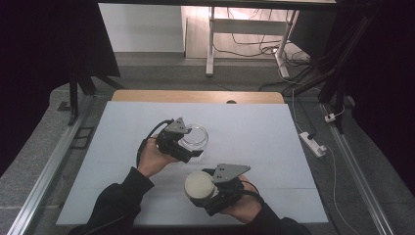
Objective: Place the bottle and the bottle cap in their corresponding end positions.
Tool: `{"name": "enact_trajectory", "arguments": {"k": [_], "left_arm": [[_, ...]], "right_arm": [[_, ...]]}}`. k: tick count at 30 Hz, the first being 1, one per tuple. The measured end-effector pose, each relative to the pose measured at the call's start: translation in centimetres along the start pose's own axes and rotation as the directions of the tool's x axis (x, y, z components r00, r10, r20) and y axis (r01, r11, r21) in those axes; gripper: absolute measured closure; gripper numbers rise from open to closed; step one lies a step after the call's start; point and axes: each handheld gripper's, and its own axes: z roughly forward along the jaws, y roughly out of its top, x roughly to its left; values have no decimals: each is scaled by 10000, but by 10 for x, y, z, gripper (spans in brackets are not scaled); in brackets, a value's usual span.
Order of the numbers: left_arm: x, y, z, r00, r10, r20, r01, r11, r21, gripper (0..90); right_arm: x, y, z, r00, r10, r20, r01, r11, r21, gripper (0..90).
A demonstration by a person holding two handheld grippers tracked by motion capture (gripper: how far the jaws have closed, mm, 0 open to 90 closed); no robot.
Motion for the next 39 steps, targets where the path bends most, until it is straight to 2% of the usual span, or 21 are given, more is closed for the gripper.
{"name": "enact_trajectory", "arguments": {"k": [14,31,39], "left_arm": [[16,4,15,9996,-115,-244,114,9999,-12,77],[41,-7,38,9975,-517,-485,516,9987,-14,77],[46,-11,46,9966,-587,-571,591,9982,42,77]], "right_arm": [[-8,-11,12,9997,141,177,-144,9997,176,72],[-18,-26,33,9993,78,362,-98,9984,555,72],[-24,-32,41,9992,112,378,-140,9973,724,72]]}}
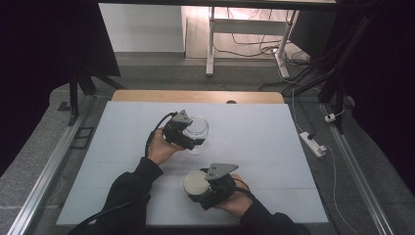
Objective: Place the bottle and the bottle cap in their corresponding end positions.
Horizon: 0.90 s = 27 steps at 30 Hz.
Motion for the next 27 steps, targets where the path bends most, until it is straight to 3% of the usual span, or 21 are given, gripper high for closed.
{"name": "enact_trajectory", "arguments": {"k": [27], "left_arm": [[5,-8,17,10000,38,-70,-37,9999,110,77]], "right_arm": [[-11,-13,23,9997,-207,123,193,9947,1008,71]]}}
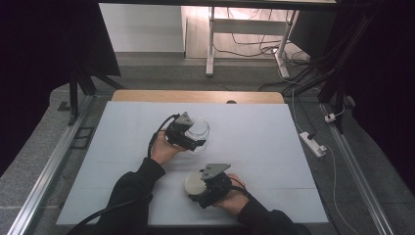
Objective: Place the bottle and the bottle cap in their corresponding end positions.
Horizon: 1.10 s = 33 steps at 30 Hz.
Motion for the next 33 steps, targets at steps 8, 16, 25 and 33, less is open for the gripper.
{"name": "enact_trajectory", "arguments": {"k": [8,16,25,33], "left_arm": [[-1,-2,4,10000,21,-38,-21,10000,54,76],[1,-4,6,10000,16,-20,-16,10000,77,76],[-1,-4,6,9999,122,-83,-121,9999,95,73],[2,-5,5,9997,-228,-31,229,9997,81,70]], "right_arm": [[-2,-2,6,10000,-62,-20,63,9992,387,71],[-5,-2,9,9999,-71,-101,79,9972,739,69],[-4,-1,10,9999,118,21,-119,9969,776,68],[-3,-1,10,9990,451,60,-454,9963,728,55]]}}
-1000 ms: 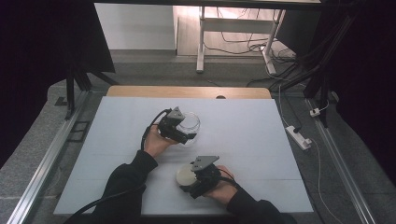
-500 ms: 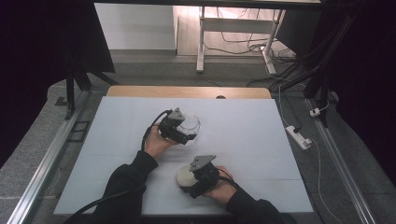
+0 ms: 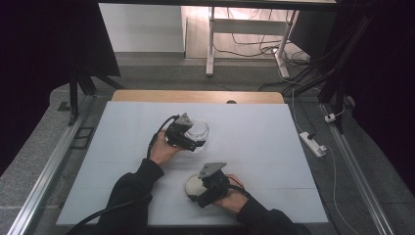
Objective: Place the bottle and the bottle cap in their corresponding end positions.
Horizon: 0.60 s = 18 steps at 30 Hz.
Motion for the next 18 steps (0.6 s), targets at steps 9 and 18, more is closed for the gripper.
{"name": "enact_trajectory", "arguments": {"k": [9,18], "left_arm": [[0,4,-9,9997,-96,212,106,9988,-477,16],[1,-2,-20,9981,-466,402,479,9984,-316,0]], "right_arm": [[-1,0,-2,9998,176,-114,-177,9998,-97,15],[1,6,-13,9998,169,-52,-172,9974,-699,11]]}}
